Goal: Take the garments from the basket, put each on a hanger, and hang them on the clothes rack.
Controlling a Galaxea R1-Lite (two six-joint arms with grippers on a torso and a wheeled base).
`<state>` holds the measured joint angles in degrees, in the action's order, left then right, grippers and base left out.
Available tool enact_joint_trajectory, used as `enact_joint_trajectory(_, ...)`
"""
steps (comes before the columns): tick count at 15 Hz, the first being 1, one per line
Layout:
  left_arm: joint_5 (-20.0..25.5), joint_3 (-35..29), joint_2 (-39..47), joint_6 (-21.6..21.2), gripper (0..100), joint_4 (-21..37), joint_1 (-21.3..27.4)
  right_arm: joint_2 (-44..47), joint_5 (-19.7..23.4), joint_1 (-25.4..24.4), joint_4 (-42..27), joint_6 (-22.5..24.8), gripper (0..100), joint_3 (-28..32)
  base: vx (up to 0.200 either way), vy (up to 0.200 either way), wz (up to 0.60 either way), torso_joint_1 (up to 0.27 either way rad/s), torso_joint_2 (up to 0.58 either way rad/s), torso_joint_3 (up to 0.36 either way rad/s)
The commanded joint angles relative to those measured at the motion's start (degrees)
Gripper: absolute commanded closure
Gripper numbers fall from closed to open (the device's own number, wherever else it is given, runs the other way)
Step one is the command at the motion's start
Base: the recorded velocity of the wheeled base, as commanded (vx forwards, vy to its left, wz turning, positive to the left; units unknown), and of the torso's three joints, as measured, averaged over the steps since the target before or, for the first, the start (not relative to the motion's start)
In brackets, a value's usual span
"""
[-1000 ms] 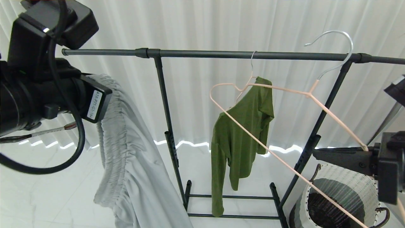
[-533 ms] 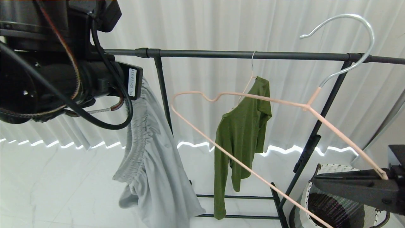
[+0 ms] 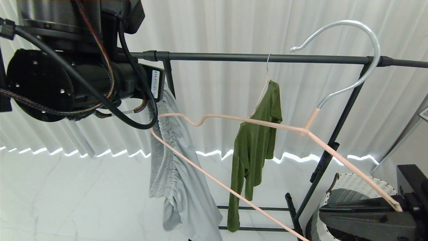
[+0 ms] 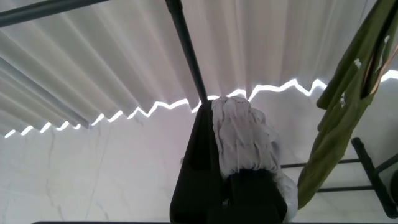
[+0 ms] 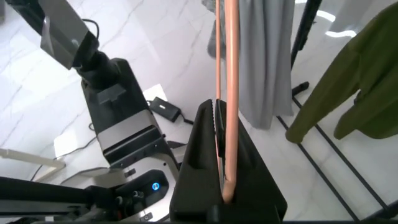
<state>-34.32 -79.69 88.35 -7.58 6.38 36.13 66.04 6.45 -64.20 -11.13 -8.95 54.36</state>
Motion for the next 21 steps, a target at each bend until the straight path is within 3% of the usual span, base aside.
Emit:
enact_joint_trajectory(1,-0.1,0.0,0.1,-0.1,100,0.0,0.5,1.6,-0.6,-0.1,0.0,0.0,100,-0.1,0.0,0.0,0.0,0.0,0.0,0.0)
enact_joint_trajectory(7,-8.6,0.3,1.0,-1.1,100,0.1,2.5,8.4,-9.3,0.5,0.2,-0.5,100,3.4,0.0,0.0,0.0,0.0,0.0,0.0)
enact_joint_trajectory(12,-10.2,0.8,1.0,-5.2,100,0.7,2.4,10.7,-10.6,1.7,0.2,-3.7,100,6.1,0.0,0.0,0.0,0.0,0.0,0.0)
enact_joint_trajectory(14,-12.3,1.6,0.6,-7.8,100,0.7,2.4,11.9,-15.2,1.7,0.3,-7.3,100,6.4,0.0,0.0,0.0,0.0,0.0,0.0)
enact_joint_trajectory(16,-12.3,2.8,0.2,-9.4,100,0.7,2.5,12.5,-16.6,1.7,1.5,-9.8,100,6.5,0.0,0.0,0.0,0.0,0.0,0.0)
enact_joint_trajectory(21,-12.2,3.4,1.0,-9.3,100,0.6,5.0,14.8,-17.1,0.9,8.1,-11.4,100,6.4,0.0,0.0,0.0,0.0,0.0,0.0)
